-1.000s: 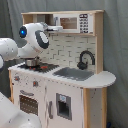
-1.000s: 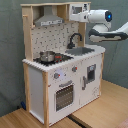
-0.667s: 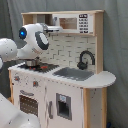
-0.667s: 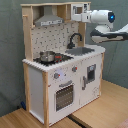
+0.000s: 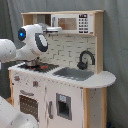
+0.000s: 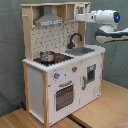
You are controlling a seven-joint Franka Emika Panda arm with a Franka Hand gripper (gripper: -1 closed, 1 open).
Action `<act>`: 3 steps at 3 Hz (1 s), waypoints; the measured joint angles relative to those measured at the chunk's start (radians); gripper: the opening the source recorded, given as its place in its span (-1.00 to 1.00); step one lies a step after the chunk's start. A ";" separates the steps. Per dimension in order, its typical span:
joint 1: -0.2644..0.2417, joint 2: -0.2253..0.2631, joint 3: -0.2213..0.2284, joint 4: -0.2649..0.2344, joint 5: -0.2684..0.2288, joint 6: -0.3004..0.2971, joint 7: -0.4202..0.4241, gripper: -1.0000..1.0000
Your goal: Play with the kitchen
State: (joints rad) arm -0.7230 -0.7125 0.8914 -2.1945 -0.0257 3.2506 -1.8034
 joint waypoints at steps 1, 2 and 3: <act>0.073 -0.003 -0.057 -0.043 0.000 0.016 -0.017 -1.00; 0.152 -0.029 -0.102 -0.067 0.000 0.052 -0.024 -1.00; 0.182 -0.049 -0.110 -0.050 0.000 0.093 -0.024 -1.00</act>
State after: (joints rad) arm -0.5405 -0.7614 0.7815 -2.2447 -0.0257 3.3436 -1.8277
